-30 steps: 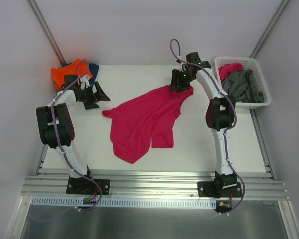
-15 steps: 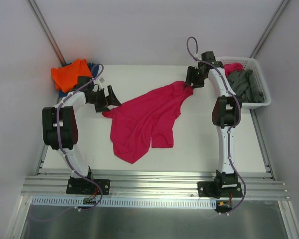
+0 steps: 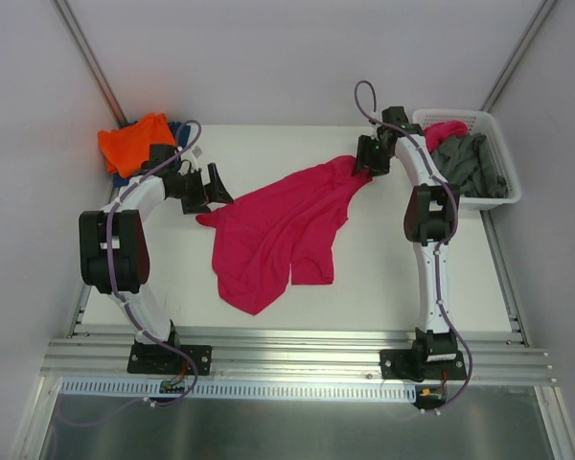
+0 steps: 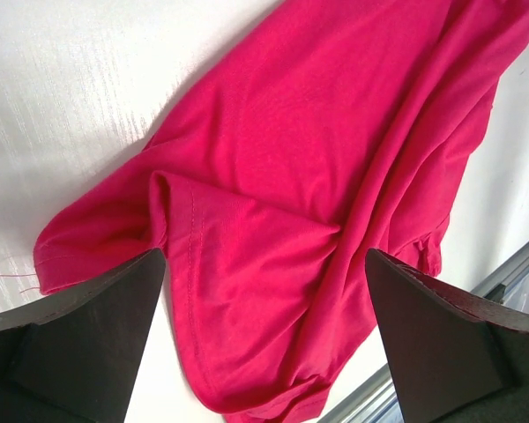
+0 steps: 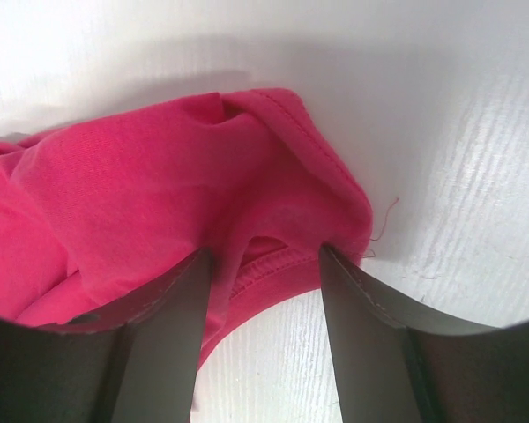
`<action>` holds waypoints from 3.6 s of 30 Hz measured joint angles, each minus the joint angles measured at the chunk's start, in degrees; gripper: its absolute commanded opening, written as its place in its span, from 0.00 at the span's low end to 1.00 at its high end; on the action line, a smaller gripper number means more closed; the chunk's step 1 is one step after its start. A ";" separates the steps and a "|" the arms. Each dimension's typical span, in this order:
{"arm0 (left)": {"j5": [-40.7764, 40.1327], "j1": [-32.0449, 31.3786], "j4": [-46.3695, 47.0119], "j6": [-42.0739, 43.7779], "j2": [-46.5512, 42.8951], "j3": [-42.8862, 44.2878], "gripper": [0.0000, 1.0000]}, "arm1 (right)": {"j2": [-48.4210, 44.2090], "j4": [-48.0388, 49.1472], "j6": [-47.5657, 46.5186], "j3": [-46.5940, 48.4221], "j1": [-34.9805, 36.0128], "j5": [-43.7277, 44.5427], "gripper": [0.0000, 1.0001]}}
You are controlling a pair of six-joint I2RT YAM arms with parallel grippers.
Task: Fold and stack the t-shirts
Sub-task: Flatten the tshirt out
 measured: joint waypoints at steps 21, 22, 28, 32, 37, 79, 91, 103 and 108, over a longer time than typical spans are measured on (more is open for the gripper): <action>-2.71 0.00 -0.35 1.29 -1.73 0.00 0.99 | -0.17 0.00 -2.67 0.37 0.61 11.69 0.56; -2.80 0.00 -0.37 1.31 -1.81 0.00 0.99 | -0.17 0.00 -2.75 0.42 0.59 12.26 0.56; -2.99 0.00 -0.37 1.51 -1.84 0.00 0.99 | -0.20 0.26 -3.74 2.38 0.59 14.23 0.56; -3.52 -0.33 -0.37 1.70 -1.84 0.09 0.99 | -0.68 1.60 -4.13 3.50 0.59 14.49 0.57; -4.39 -1.97 -0.44 1.99 -1.81 1.11 0.99 | -1.09 2.32 -4.22 3.58 0.35 14.45 0.57; -8.52 -3.61 -1.14 2.69 -1.40 2.86 0.99 | -0.92 -0.42 -0.50 -0.70 -2.80 5.44 0.01; -9.42 -1.33 -1.31 4.28 -0.81 0.74 0.99 | -0.92 -0.44 -0.50 -0.70 -2.67 6.71 0.00; -9.79 -0.61 -1.29 5.11 9.09 4.46 0.72 | -0.92 -0.46 -0.68 -0.70 -2.56 6.71 0.00; -9.66 -0.22 -0.63 6.19 9.81 5.18 0.00 | -0.92 -0.44 -0.79 -0.72 -2.45 6.71 0.00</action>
